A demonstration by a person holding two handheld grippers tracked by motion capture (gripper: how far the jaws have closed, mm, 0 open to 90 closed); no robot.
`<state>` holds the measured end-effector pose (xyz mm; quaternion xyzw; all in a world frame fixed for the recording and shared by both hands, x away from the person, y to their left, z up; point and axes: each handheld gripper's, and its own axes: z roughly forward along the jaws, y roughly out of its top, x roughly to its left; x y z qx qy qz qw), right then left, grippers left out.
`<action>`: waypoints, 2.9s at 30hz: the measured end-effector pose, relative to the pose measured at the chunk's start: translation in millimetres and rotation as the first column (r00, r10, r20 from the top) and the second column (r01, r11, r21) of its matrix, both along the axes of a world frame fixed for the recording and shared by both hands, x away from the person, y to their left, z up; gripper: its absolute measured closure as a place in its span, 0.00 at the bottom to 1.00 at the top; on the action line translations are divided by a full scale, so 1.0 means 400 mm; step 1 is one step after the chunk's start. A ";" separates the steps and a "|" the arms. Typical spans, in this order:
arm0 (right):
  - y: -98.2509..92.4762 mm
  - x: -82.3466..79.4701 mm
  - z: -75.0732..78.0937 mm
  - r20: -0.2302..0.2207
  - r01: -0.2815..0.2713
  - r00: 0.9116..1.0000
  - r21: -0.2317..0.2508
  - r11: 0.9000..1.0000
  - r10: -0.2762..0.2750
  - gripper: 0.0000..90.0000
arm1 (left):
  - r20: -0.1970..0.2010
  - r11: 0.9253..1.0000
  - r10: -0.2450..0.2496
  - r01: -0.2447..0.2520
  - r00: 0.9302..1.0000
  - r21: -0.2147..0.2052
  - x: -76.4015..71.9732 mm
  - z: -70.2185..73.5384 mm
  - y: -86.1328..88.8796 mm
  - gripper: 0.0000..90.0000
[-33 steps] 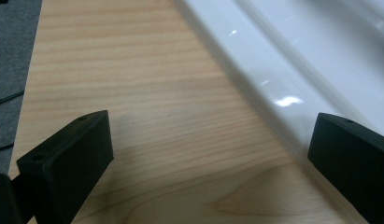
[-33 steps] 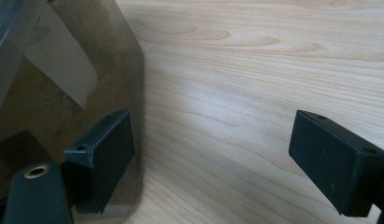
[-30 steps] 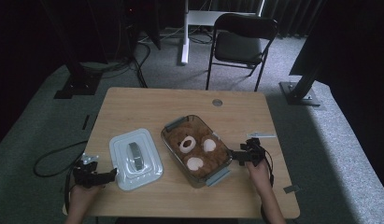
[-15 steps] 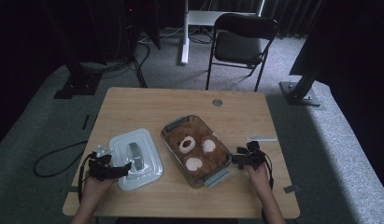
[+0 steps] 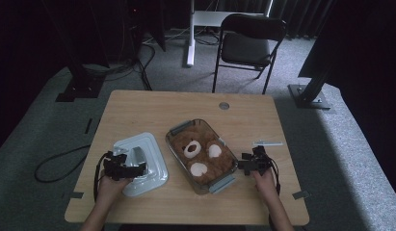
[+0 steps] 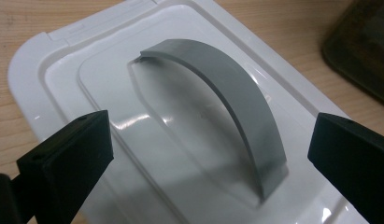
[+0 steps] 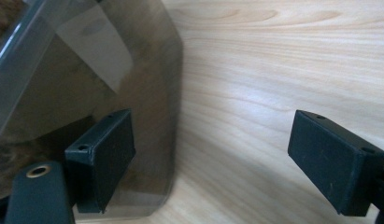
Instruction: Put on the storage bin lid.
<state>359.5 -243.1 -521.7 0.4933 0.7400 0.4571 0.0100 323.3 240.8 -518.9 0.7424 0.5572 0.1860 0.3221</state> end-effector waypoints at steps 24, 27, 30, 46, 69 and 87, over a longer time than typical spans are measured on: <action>0.183 -0.131 0.008 0.087 -0.201 0.973 -0.124 0.972 0.212 0.16 | -0.002 0.999 0.026 -0.026 1.000 0.042 0.038 -0.017 -0.024 0.03; 0.210 -0.132 0.004 0.087 -0.213 0.970 -0.135 0.968 0.226 0.16 | 0.003 0.999 0.031 -0.031 1.000 0.039 0.040 -0.020 -0.023 0.06; 0.232 -0.132 -0.003 0.077 -0.236 0.966 -0.139 0.962 0.248 0.16 | 0.000 0.998 0.026 -0.026 1.000 0.052 0.043 -0.023 -0.020 0.06; 0.223 -0.130 -0.005 0.081 -0.204 0.972 -0.166 0.965 0.219 0.16 | 0.046 1.000 0.017 -0.017 0.999 -0.015 0.028 -0.028 0.014 0.66; 0.233 -0.125 -0.009 0.092 -0.178 0.977 -0.125 0.976 0.190 0.16 | 0.178 0.989 0.051 -0.024 0.983 -0.147 -0.038 0.112 0.104 0.77; 0.277 -0.128 -0.003 0.107 -0.204 0.970 -0.130 0.970 0.219 0.16 | 0.356 0.975 -0.074 0.142 0.932 -0.171 -0.130 0.316 0.066 0.77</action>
